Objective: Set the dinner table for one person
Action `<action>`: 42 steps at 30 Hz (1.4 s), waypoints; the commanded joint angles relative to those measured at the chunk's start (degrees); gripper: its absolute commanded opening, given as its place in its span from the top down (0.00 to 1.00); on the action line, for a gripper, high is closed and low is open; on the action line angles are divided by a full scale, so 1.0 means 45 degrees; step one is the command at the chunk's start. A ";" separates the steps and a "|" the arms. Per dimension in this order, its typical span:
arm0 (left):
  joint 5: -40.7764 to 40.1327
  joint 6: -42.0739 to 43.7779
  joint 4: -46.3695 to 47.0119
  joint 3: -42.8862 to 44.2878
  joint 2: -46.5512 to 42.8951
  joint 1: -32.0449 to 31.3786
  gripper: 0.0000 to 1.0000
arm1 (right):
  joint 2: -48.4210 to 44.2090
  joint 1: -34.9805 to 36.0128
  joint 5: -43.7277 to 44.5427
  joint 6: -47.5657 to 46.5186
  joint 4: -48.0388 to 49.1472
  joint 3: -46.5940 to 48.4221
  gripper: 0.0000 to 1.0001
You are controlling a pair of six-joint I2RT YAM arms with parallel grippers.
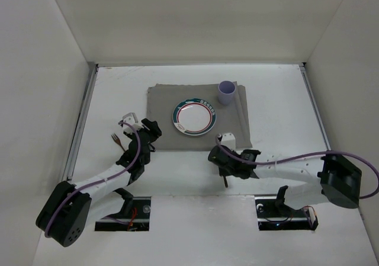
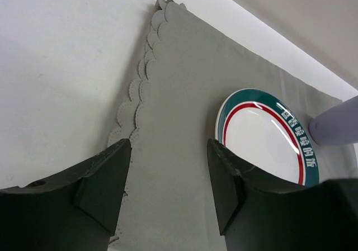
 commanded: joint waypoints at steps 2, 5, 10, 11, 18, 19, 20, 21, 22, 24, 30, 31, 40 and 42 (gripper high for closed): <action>-0.0023 -0.0144 0.0302 0.0043 0.0101 -0.0043 0.46 | -0.0606 -0.1475 0.0918 -0.1767 0.0312 0.1853 0.89; -0.0101 -0.0086 0.0302 0.0004 -0.0016 -0.0102 0.46 | -0.0353 -0.3056 0.1193 -0.3426 0.1365 0.2751 0.89; -0.0003 -0.0164 0.0302 0.0004 0.0022 -0.0043 0.46 | 0.1129 -0.5186 0.0707 -0.5070 0.2695 0.4275 0.89; -0.0003 -0.0145 0.0302 0.0023 0.0003 -0.0102 0.46 | 0.1384 -0.5461 0.0569 -0.5188 0.2851 0.4471 0.89; -0.0003 -0.0184 0.0302 0.0043 0.0140 -0.0063 0.46 | 0.3845 -0.6751 -0.0408 -0.5852 0.3399 0.6014 0.89; -0.0003 -0.0184 0.0321 0.0043 0.0120 -0.0083 0.46 | 0.4060 -0.6888 -0.0447 -0.5873 0.3400 0.6151 0.89; -0.0003 -0.0184 0.0341 0.0023 0.0120 -0.0044 0.46 | 0.4236 -0.7005 -0.0506 -0.5892 0.3400 0.6230 0.89; -0.0003 -0.0184 0.0360 0.0023 0.0159 0.0033 0.46 | 0.4373 -0.7084 -0.0641 -0.5912 0.3400 0.6269 0.89; -0.0003 -0.0184 0.0341 0.0023 0.0198 0.0054 0.46 | 0.4529 -0.7162 -0.0817 -0.5951 0.3381 0.6308 0.88; -0.0003 -0.0222 0.0302 0.0043 0.0198 0.0034 0.46 | 0.4803 -0.7279 -0.1072 -0.6009 0.3360 0.6367 0.88; 0.0035 -0.0223 0.0322 0.0062 0.0354 0.0073 0.46 | 0.5526 -0.7455 -0.1404 -0.6088 0.3322 0.6426 0.88; 0.0055 -0.0223 0.0302 0.0101 0.0374 0.0073 0.46 | 0.5624 -0.7455 -0.1443 -0.6088 0.3341 0.6426 0.88; 0.0114 -0.0223 0.0360 0.0082 0.0335 0.0034 0.46 | 0.6210 -0.7573 -0.1463 -0.5892 0.3419 0.6329 0.87; 0.0114 -0.0223 0.0322 0.0082 0.0374 0.0073 0.46 | 0.6269 -0.7592 -0.1463 -0.5873 0.3419 0.6328 0.85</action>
